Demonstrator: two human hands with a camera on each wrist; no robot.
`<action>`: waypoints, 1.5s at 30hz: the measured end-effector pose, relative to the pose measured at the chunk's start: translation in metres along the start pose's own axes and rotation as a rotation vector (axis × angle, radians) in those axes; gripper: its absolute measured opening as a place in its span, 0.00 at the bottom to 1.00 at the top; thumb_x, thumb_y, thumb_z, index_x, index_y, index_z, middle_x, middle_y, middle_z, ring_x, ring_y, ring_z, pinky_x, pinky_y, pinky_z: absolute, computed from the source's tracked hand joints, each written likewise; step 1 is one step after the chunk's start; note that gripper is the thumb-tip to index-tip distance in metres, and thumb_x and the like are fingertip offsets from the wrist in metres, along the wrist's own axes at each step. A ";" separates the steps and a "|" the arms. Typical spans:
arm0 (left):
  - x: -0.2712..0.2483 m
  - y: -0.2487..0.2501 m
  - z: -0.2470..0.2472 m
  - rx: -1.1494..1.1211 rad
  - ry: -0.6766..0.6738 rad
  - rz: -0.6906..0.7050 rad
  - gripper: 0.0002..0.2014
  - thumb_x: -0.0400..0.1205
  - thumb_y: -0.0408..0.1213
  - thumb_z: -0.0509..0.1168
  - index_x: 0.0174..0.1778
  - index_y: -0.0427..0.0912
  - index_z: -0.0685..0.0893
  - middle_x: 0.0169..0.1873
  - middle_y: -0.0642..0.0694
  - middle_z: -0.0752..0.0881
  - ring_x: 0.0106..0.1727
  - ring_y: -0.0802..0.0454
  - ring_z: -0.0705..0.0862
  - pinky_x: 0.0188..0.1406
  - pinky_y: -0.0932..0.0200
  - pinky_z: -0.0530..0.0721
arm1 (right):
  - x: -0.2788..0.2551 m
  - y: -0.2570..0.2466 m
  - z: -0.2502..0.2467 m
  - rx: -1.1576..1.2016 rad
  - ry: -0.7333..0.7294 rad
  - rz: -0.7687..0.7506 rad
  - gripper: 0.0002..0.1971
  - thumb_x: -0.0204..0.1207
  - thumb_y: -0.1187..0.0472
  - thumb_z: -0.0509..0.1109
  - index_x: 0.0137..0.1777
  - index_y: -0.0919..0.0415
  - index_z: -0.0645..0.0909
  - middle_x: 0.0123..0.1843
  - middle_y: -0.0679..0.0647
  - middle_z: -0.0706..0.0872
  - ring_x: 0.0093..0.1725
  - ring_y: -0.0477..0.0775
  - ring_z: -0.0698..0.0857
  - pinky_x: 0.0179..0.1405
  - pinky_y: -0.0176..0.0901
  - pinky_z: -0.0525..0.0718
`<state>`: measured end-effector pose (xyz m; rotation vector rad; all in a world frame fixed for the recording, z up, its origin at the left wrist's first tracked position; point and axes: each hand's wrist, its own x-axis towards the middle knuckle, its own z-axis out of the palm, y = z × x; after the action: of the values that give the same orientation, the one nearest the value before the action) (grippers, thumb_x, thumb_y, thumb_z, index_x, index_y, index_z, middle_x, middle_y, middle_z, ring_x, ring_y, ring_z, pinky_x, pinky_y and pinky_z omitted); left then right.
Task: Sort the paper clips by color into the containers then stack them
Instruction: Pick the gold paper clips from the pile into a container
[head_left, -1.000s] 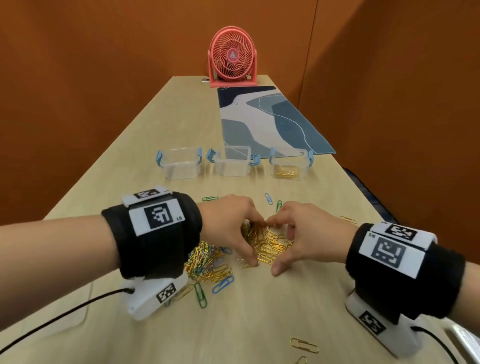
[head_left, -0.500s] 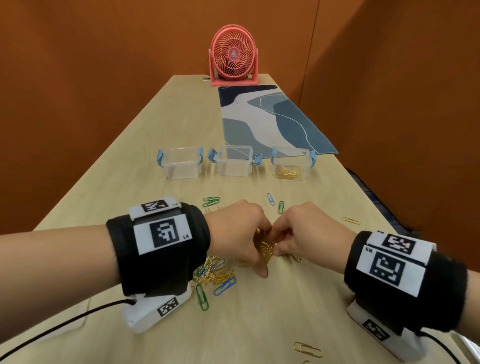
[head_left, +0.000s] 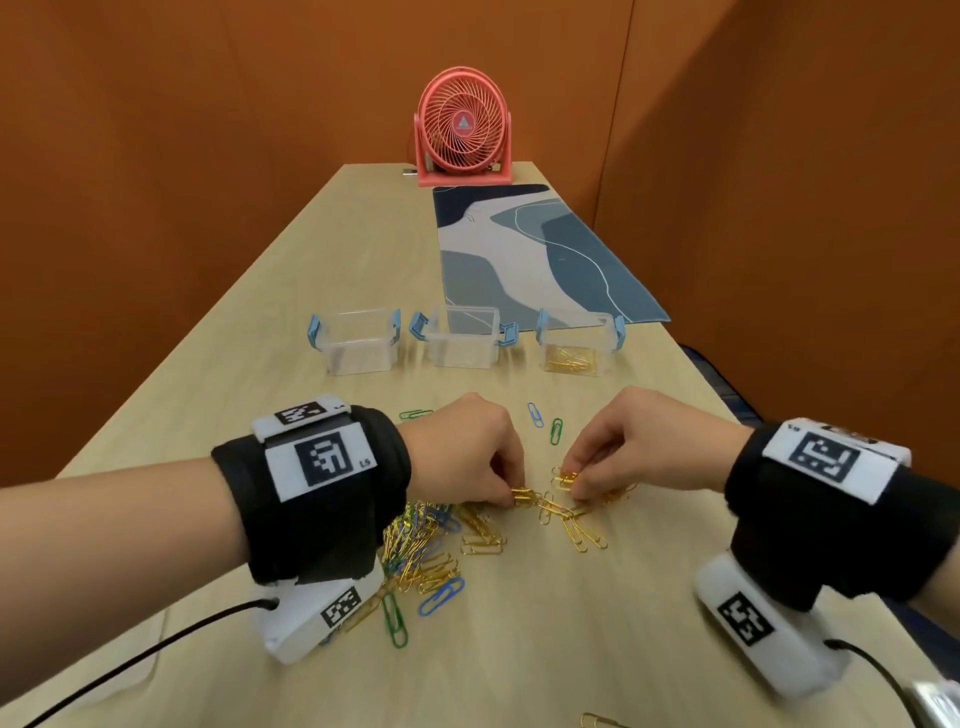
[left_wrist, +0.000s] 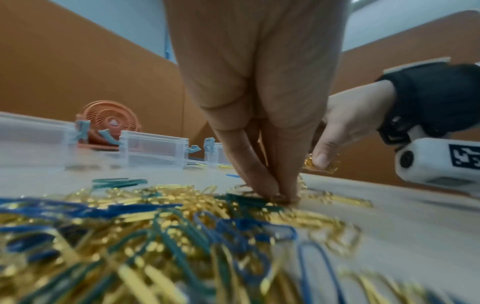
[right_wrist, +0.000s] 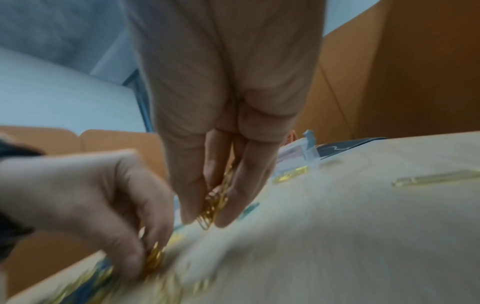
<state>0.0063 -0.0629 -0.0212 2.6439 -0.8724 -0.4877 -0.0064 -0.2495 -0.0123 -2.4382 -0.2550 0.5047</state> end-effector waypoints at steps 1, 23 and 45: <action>0.002 -0.003 -0.004 -0.048 -0.023 -0.024 0.08 0.76 0.35 0.71 0.49 0.40 0.90 0.41 0.48 0.91 0.36 0.60 0.83 0.42 0.70 0.83 | 0.001 0.001 -0.008 0.039 0.008 0.015 0.06 0.65 0.62 0.80 0.40 0.51 0.90 0.30 0.41 0.87 0.26 0.32 0.83 0.37 0.28 0.84; 0.147 0.004 -0.079 -0.448 0.277 -0.292 0.13 0.75 0.29 0.72 0.54 0.32 0.87 0.41 0.40 0.88 0.35 0.51 0.85 0.58 0.55 0.86 | 0.102 0.010 -0.085 0.004 0.432 0.154 0.12 0.66 0.58 0.80 0.49 0.60 0.89 0.45 0.54 0.90 0.43 0.49 0.88 0.51 0.42 0.87; 0.096 -0.010 -0.033 0.383 -0.031 -0.151 0.21 0.83 0.30 0.52 0.73 0.40 0.73 0.68 0.42 0.78 0.68 0.44 0.76 0.65 0.55 0.74 | 0.020 0.026 -0.045 -0.161 -0.056 0.372 0.07 0.61 0.74 0.80 0.36 0.65 0.87 0.22 0.49 0.87 0.26 0.47 0.85 0.33 0.35 0.88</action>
<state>0.0979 -0.1085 -0.0166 3.0760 -0.8501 -0.4346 0.0316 -0.2886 -0.0011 -2.6435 0.1467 0.7378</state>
